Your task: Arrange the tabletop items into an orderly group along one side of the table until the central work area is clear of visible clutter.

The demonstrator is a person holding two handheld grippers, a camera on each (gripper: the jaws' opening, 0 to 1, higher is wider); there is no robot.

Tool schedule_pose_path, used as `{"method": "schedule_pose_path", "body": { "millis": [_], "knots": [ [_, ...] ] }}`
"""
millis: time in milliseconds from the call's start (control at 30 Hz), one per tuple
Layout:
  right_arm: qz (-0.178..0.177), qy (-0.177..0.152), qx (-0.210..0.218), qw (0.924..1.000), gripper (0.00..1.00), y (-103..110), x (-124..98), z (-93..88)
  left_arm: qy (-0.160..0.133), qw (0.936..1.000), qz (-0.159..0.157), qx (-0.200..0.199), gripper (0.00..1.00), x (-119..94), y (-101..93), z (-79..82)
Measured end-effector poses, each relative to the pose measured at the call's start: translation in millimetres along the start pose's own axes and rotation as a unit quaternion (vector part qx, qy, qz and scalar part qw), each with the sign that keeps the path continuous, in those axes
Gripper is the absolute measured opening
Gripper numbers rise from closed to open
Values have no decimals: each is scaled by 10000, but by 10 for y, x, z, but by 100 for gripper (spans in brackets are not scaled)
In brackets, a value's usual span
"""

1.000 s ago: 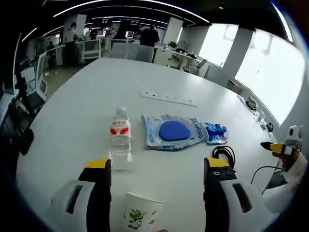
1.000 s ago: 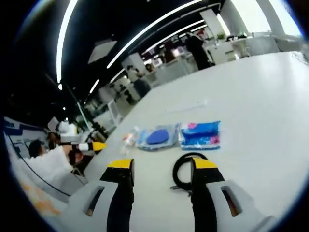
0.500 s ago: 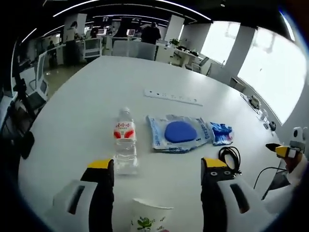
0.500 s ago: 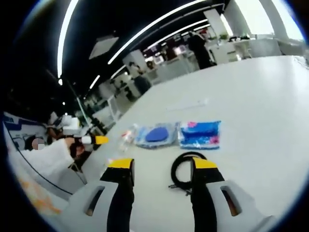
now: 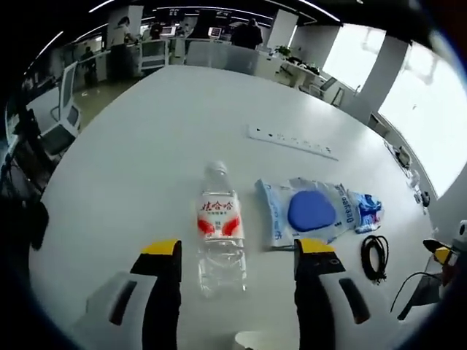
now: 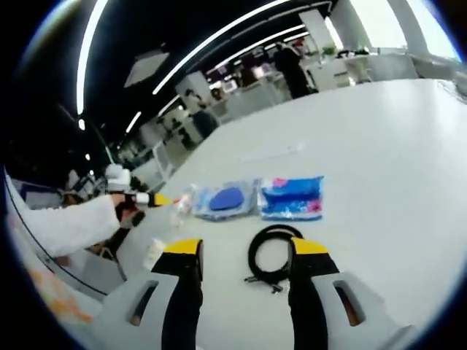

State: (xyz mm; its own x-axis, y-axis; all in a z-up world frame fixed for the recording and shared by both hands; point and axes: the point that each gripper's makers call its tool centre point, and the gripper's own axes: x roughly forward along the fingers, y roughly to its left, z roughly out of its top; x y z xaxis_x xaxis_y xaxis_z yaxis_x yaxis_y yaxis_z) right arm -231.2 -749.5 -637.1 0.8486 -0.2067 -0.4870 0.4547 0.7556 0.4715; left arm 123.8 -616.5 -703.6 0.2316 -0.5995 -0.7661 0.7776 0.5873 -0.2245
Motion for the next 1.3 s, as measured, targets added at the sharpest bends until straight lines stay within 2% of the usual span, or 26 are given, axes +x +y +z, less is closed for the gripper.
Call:
{"method": "schedule_pose_path", "body": {
  "millis": [200,533,667,800,900,1100,1167,1233,1267,1300],
  "knots": [
    [-74,91,113,9999,45,-35,69,-48,212,9997,84,128,61,227,54,76],
    [-217,222,280,9991,44,-108,150,-93,663,9973,161,260,58,584,76,-3],
    [-225,258,335,9989,44,-112,185,-90,738,9963,311,298,55,654,146,-19],
    [-241,284,286,9989,44,-111,205,-77,787,9959,320,298,55,693,166,-18],
    [-233,305,283,9989,44,-119,215,-78,854,9942,413,501,55,719,200,-16],
    [-253,330,303,9987,43,-135,199,-91,933,9928,490,565,54,775,210,-43],
    [-279,331,323,9985,43,-151,187,-94,918,9922,534,648,52,778,196,-35],
    [-294,332,344,9984,43,-161,180,-96,870,9926,455,717,45,780,151,-22],
    [-305,328,361,9983,43,-166,176,-93,915,9930,477,569,44,771,143,-49],
    [-307,320,370,9983,42,-170,175,-90,840,9937,448,589,43,761,141,-19]
  ]
}}
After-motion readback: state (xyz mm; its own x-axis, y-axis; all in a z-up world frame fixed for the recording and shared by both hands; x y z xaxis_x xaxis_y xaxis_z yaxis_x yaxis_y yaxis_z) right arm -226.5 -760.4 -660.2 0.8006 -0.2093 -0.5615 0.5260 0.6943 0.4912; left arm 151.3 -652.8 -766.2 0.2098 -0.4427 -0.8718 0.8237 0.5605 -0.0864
